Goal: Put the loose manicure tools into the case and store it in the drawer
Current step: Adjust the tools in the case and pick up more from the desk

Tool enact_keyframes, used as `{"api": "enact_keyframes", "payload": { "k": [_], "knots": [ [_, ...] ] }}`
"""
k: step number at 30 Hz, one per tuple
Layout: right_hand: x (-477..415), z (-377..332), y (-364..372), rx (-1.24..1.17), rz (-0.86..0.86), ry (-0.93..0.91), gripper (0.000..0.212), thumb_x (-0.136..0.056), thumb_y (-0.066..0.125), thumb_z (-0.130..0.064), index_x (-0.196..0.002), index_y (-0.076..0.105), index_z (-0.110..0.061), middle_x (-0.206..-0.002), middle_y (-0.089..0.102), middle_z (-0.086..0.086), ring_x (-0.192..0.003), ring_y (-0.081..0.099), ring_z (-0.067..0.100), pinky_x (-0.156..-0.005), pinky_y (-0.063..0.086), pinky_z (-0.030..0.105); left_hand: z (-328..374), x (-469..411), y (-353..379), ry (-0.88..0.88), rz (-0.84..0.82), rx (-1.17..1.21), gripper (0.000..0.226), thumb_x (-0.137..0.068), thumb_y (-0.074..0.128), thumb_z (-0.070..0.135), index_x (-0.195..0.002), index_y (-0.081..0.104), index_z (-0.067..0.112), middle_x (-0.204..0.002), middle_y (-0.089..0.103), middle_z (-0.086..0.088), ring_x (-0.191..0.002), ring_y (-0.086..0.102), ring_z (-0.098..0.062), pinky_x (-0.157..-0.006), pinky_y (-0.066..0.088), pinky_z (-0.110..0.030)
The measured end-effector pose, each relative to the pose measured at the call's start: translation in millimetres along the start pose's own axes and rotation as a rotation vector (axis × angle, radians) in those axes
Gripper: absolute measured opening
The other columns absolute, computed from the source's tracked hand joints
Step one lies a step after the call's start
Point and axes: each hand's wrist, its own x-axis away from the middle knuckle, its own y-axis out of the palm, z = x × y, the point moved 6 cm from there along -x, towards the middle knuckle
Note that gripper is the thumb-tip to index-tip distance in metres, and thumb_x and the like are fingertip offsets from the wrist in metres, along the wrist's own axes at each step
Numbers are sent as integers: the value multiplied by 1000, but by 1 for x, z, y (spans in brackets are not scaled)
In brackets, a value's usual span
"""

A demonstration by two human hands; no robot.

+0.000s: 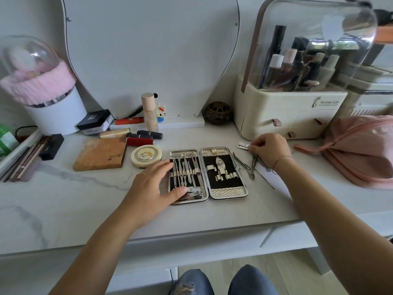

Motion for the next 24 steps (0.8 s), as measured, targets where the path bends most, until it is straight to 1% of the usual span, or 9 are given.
{"api": "enact_keyframes", "payload": {
  "k": [3,6,9,11,13,15,17,20,24],
  "knots": [
    [1,0,1,-36,-15,-14,11,-80,69,-23,-81,72,-12,-83,70,7,-85,61,22,-75,46,27,0,0,0,4,1,7,83,-69,52,65,-139,39,25,-147,32,13,-134,25,-3,-108,18,-21],
    [2,-10,-6,-91,-3,-73,14,-81,69,-26,-81,71,-12,-78,65,2,-78,58,17,-71,40,23,-3,-1,0,-1,-3,16,81,-71,54,68,-139,40,26,-146,33,15,-132,25,0,-109,19,-23],
    [2,-30,-15,-178,-46,-145,11,-81,70,-22,-84,70,-11,-68,61,-3,-64,53,9,-63,41,17,-3,-2,1,2,-4,13,82,-70,53,69,-139,40,26,-147,33,14,-134,26,-3,-111,20,-26],
    [2,-42,-14,-196,-114,-179,10,-80,71,-20,-84,70,-11,-65,60,-4,-61,54,8,-61,44,15,-4,-2,2,-7,-11,9,82,-69,52,67,-139,39,26,-147,32,15,-134,25,-3,-110,19,-25],
    [1,-51,-9,-143,-154,-202,9,-80,71,-19,-84,70,-11,-65,60,-5,-61,54,8,-61,44,15,-5,-2,2,-14,-14,5,82,-71,54,70,-139,39,27,-147,32,15,-134,25,-5,-110,20,-26],
    [0,-57,-4,-54,-178,-225,10,-80,71,-19,-84,71,-10,-65,59,-4,-62,53,9,-61,42,19,-7,-2,2,-15,-13,8,85,-69,53,73,-139,40,27,-147,33,14,-134,27,-6,-110,20,-26],
    [1,-61,1,13,-200,-241,12,-81,69,-18,-84,72,-8,-69,61,-1,-68,55,14,-67,43,23,-8,-3,3,-20,-16,9,87,-68,51,77,-139,40,27,-146,33,15,-134,27,-6,-109,20,-25],
    [2,-63,8,30,-201,-248,13,-82,68,-19,-86,72,-8,-77,62,0,-75,55,14,-71,42,25,-9,-3,3,-13,-14,2,90,-66,48,80,-139,40,27,-146,33,15,-134,27,-5,-107,19,-23],
    [3,-63,16,14,-201,-268,14,-82,68,-22,-88,72,-9,-76,62,-1,-73,55,13,-72,42,23,-8,-3,3,-16,-23,5,87,-68,53,74,-139,40,26,-146,32,15,-134,27,-6,-109,21,-25]
  ]
}}
